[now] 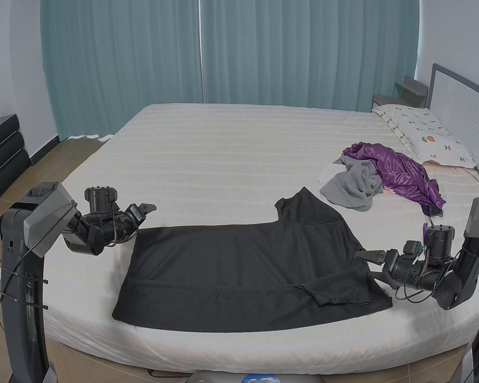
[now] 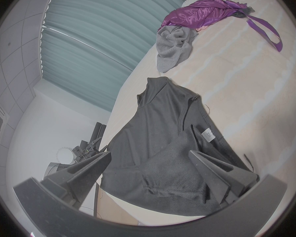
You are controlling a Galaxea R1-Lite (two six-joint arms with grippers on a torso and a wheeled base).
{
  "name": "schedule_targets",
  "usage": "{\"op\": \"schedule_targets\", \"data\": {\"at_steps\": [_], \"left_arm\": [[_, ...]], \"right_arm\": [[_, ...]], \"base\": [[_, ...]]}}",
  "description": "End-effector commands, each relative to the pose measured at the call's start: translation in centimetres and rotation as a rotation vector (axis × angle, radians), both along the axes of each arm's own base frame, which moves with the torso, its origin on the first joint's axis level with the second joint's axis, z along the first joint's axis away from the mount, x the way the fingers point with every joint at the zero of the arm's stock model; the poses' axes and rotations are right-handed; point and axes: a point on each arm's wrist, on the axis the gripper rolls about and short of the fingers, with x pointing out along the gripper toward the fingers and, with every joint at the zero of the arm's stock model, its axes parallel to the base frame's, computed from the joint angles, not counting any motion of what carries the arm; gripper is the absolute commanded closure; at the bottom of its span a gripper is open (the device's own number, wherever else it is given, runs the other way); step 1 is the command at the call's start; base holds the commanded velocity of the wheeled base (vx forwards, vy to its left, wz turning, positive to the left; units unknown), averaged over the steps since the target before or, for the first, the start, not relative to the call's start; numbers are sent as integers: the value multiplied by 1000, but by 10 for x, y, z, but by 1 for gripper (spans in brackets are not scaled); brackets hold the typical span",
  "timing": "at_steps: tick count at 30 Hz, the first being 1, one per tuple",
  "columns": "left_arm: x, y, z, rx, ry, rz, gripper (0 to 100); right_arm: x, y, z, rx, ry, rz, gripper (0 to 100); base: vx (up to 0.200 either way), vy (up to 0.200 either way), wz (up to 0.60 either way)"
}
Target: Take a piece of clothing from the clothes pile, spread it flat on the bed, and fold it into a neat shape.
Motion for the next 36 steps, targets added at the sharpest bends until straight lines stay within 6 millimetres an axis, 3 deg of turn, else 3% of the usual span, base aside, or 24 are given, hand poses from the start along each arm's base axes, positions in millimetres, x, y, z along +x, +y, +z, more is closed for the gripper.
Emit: {"op": "schedule_targets", "data": {"at_steps": [1,9,25,26,36], "left_arm": [[2,2,-13,0,18,6,0],[2,4,-11,1,4,14,0],[1,5,-27,40,25,-8,0],[1,5,-28,40,30,-8,100],[-6,5,-25,45,-2,10,100]], "right_arm": [[2,4,-9,-1,26,13,0],[2,5,-11,-1,31,16,0],[1,6,-13,0,40,22,0],[1,6,-12,0,38,22,0],[13,12,-6,-4,-14,22,0]], "base": [[0,0,0],[0,0,0],[0,0,0],[0,0,0],[0,0,0]]}}
